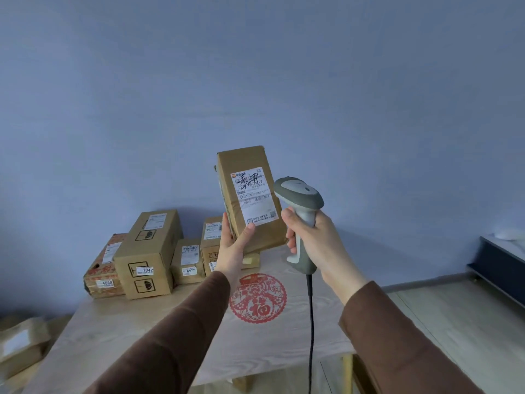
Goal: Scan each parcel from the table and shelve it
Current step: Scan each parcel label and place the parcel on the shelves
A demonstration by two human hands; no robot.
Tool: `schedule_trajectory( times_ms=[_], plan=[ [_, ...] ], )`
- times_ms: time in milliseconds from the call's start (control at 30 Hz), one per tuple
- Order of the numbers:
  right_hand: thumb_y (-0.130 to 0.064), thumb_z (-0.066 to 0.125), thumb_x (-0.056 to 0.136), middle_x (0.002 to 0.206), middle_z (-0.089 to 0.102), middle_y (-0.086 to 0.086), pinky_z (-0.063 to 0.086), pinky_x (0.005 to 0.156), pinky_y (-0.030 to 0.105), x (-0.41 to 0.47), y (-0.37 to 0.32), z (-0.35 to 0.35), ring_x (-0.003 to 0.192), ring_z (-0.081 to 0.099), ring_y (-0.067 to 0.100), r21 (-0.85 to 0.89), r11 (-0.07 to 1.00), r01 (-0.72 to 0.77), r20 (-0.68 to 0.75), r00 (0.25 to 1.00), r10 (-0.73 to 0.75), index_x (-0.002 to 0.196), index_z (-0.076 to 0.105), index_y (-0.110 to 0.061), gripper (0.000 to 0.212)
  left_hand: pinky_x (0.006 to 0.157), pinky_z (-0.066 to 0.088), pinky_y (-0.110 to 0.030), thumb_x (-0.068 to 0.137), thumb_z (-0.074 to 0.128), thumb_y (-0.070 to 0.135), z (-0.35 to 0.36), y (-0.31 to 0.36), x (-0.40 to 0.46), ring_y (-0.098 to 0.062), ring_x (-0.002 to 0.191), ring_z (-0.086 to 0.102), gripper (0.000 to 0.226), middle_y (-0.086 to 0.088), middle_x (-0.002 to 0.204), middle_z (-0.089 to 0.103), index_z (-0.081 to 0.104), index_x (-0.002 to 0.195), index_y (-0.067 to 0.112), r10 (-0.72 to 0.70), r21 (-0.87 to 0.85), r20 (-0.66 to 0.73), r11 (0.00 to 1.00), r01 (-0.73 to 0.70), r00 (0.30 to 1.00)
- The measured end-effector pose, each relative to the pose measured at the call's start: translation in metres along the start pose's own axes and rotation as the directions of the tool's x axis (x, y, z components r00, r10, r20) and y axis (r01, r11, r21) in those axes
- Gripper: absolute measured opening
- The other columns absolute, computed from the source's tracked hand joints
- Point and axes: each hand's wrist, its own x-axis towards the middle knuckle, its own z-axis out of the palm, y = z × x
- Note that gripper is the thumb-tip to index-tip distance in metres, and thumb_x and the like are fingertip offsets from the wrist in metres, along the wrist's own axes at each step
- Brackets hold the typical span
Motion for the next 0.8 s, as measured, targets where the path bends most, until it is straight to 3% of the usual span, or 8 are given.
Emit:
schedule_trajectory(
  times_ms=[267,367,533,800],
  plan=[
    [-0.057,0.066,0.092,0.056,0.063,-0.019,0.046,0.044,0.019,0.004,-0.025,-0.024,0.044,0.060,0.005,-0.204,0.974,0.100,-0.047,0.993,-0.112,0.089,0.062,-0.033,0.025,0.122,0.036,-0.053,0.071,0.083,0.070,0.049,0.008,-0.007,-0.020,0.145,0.046,0.101,0.008,0.163,0.041,0.025,0.153,0.062,0.134,0.062,-0.035,0.989,-0.132,0.990],
    [-0.056,0.066,0.093,0.052,0.061,-0.018,0.044,0.042,0.017,0.004,-0.032,-0.037,0.043,0.059,0.005,-0.219,0.971,0.097,-0.047,0.993,-0.110,0.091,0.063,-0.032,0.025,0.121,0.037,-0.053,0.070,0.084,0.069,0.064,0.011,-0.010,-0.022,0.142,0.051,0.100,0.007,0.159,0.047,0.028,0.152,0.062,0.162,0.061,-0.035,0.985,-0.160,0.986],
    [-0.055,0.065,0.094,0.067,0.066,-0.008,0.046,0.042,0.021,0.003,-0.041,-0.058,0.044,0.061,0.007,-0.217,0.969,0.118,-0.051,0.990,-0.131,0.096,0.064,-0.030,0.025,0.122,0.035,-0.053,0.066,0.084,0.074,0.083,0.013,-0.018,-0.021,0.145,0.047,0.103,0.007,0.162,0.042,0.027,0.152,0.063,0.183,0.093,-0.066,0.980,-0.176,0.981],
    [-0.056,0.064,0.095,0.071,0.068,-0.005,0.046,0.043,0.022,-0.005,-0.047,-0.079,0.044,0.059,0.006,-0.204,0.972,0.120,-0.020,0.992,-0.127,0.106,0.069,-0.023,0.035,0.123,0.035,-0.052,0.064,0.083,0.076,0.106,0.013,-0.031,-0.020,0.143,0.049,0.102,0.007,0.160,0.044,0.028,0.149,0.066,0.191,0.133,-0.088,0.975,-0.179,0.978]
  ],
)
